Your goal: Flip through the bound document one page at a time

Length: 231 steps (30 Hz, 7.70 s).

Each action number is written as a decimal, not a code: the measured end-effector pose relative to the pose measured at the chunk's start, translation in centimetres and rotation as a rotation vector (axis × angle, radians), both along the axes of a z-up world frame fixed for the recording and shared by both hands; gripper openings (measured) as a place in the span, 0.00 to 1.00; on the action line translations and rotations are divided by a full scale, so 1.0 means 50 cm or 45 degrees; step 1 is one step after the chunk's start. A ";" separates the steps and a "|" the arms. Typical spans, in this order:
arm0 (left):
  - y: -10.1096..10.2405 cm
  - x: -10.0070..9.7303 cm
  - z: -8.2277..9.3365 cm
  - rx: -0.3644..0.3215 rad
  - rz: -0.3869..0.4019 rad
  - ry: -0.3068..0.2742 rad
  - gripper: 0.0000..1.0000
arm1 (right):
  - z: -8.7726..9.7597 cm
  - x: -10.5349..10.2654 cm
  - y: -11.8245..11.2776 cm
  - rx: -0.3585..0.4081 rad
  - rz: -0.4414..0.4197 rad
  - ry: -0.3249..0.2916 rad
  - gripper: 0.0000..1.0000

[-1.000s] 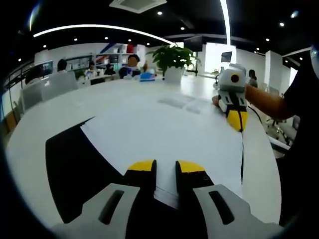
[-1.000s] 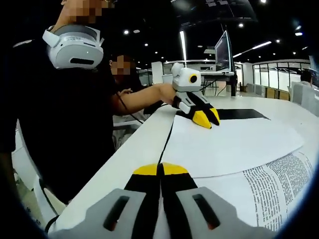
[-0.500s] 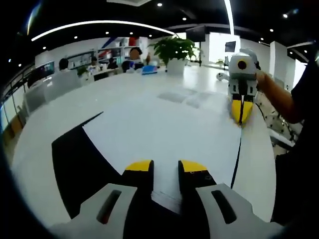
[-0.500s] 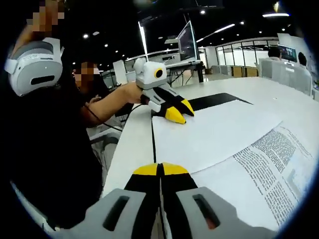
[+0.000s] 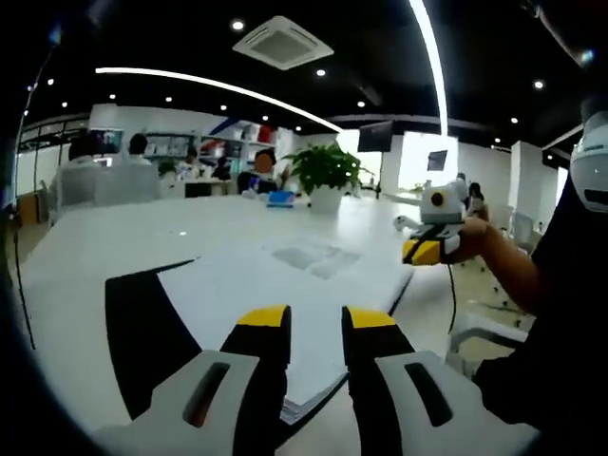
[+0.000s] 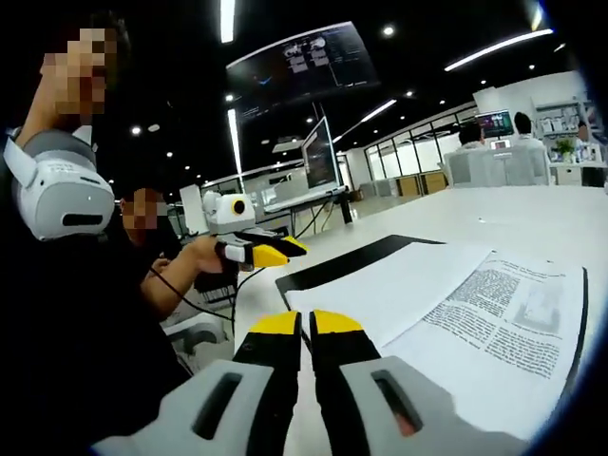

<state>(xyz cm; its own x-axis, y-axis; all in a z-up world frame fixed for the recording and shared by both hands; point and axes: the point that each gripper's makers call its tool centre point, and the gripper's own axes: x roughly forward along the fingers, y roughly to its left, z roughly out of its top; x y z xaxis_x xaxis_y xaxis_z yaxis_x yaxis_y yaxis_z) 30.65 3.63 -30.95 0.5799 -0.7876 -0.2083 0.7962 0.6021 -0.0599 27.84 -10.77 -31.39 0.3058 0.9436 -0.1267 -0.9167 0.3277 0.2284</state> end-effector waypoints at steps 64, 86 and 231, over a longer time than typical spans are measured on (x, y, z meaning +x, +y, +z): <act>-0.044 -0.107 -0.002 -0.070 -0.014 0.026 0.30 | 0.039 -0.020 -0.215 0.239 -0.590 0.105 0.68; -0.174 -0.097 -0.004 0.097 -0.259 0.006 0.30 | -0.011 -0.019 -0.243 -0.043 -0.577 0.003 0.72; -0.407 0.028 -0.142 0.274 -0.626 0.239 0.30 | -0.089 0.009 -0.226 0.057 -0.556 0.387 0.48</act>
<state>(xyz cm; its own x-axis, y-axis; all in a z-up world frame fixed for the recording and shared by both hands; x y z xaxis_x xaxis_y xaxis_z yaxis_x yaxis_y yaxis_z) 32.04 -16.71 -38.05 0.0931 -0.8840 -0.4582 0.9735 0.1774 -0.1444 28.29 -22.06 -35.86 0.6273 0.7430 -0.2334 -0.5873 0.6481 0.4848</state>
